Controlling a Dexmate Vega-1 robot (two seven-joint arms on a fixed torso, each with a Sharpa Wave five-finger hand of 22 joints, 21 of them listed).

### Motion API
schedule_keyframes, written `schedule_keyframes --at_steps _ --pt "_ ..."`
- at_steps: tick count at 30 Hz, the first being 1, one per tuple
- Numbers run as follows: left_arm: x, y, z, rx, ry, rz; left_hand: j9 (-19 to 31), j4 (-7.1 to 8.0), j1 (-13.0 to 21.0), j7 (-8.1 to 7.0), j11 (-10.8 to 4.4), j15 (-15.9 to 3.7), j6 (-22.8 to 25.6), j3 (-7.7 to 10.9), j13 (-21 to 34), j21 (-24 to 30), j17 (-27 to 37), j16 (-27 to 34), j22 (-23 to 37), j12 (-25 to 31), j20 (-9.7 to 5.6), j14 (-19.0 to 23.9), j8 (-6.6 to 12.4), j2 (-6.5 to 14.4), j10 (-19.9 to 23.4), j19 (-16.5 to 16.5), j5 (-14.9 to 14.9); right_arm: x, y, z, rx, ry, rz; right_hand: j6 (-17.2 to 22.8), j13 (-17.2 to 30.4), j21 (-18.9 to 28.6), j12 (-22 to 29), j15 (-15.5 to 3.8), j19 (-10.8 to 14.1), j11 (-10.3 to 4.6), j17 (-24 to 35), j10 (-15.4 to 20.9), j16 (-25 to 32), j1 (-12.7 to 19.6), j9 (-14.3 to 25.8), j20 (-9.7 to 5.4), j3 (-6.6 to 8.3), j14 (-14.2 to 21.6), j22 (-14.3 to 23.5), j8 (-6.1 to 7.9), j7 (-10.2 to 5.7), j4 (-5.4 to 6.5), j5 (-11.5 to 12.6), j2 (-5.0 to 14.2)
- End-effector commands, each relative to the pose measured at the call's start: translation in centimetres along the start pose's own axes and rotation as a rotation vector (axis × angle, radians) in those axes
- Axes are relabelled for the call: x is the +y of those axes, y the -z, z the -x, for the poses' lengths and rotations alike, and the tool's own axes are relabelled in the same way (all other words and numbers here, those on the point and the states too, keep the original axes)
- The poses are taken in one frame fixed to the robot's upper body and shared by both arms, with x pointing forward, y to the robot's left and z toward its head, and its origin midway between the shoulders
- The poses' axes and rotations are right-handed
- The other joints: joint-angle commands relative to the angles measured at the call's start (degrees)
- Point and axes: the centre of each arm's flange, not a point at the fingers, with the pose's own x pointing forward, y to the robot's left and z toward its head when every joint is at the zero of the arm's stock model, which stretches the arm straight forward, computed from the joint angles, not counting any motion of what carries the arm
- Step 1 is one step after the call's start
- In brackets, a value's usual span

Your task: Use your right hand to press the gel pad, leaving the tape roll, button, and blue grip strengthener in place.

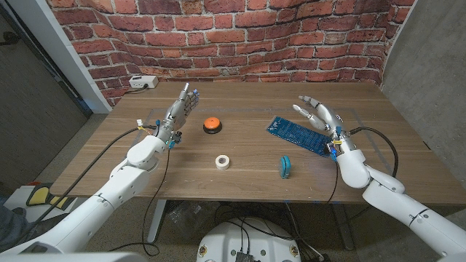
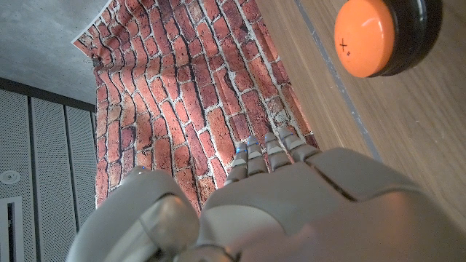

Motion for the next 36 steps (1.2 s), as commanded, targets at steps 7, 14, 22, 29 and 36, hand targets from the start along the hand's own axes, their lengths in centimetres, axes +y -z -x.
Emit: schedule_keyframes --at_steps 7,14,22,29,36 --pt "0.5 0.2 0.0 0.009 -0.006 0.000 0.34 0.13 0.27 -0.04 -0.07 0.14 0.61 -0.31 0.30 -0.36 0.19 0.23 0.33 -0.16 0.37 0.60 0.06 0.62 0.45 -0.15 -0.05 0.2 0.5 0.1 0.008 -0.078 0.154 3.15 0.09 -0.45 0.31 0.03 0.22 -0.14 -0.01 1.69 -0.22 0.38 0.17 -1.00 0.16 0.21 0.12 1.10 -0.35 -0.25 0.28 -0.08" --pt "0.4 0.1 0.0 0.009 -0.007 -0.003 0.34 0.13 0.31 -0.09 -0.10 0.18 0.60 -0.38 0.30 -0.45 0.19 0.20 0.34 -0.16 0.33 0.55 0.04 0.68 0.50 -0.14 -0.10 0.7 0.6 0.2 0.013 -0.117 0.252 2.78 0.09 -0.73 0.26 0.13 -0.10 -0.13 0.02 1.77 -0.33 0.23 0.16 -0.95 0.08 0.04 0.13 0.79 -0.68 -0.16 0.30 -0.07" --pt "0.2 0.1 0.1 0.006 -0.009 -0.004 0.34 0.13 0.34 -0.14 0.09 0.07 0.61 -0.48 0.31 -0.54 0.20 0.19 0.34 -0.16 0.33 0.55 0.03 0.75 0.58 -0.09 -0.17 0.8 0.6 0.6 0.020 -0.143 0.349 2.04 0.11 -0.89 0.24 0.06 0.08 -0.63 0.10 1.99 -0.29 -0.12 0.18 -0.96 0.01 0.27 0.15 0.29 -1.94 0.09 0.32 0.18" --pt "0.0 0.0 0.3 0.004 -0.009 -0.006 0.35 0.14 0.37 -0.07 -0.19 0.05 0.66 -0.56 0.31 -0.62 0.20 0.18 0.35 -0.20 0.34 0.56 0.04 0.80 0.53 -0.08 -0.22 0.9 0.5 0.9 0.008 -0.149 0.385 2.78 0.12 -1.06 0.12 0.04 0.00 -0.47 0.12 1.86 -0.37 -0.24 0.20 -0.95 0.02 0.16 0.17 0.48 -2.12 0.21 0.32 0.37" --pt "-0.2 0.0 0.5 0.009 -0.007 -0.007 0.35 0.15 0.40 -0.06 -0.01 0.08 0.70 -0.65 0.31 -0.69 0.20 0.17 0.35 -0.23 0.31 0.56 0.04 0.87 0.51 -0.05 -0.27 1.3 0.7 1.1 0.018 -0.204 0.413 2.69 0.15 -1.34 -0.01 0.23 -0.34 -0.57 0.14 1.67 -0.45 -0.40 0.23 -0.80 0.02 -0.02 0.18 0.33 -2.14 0.33 0.32 0.57"
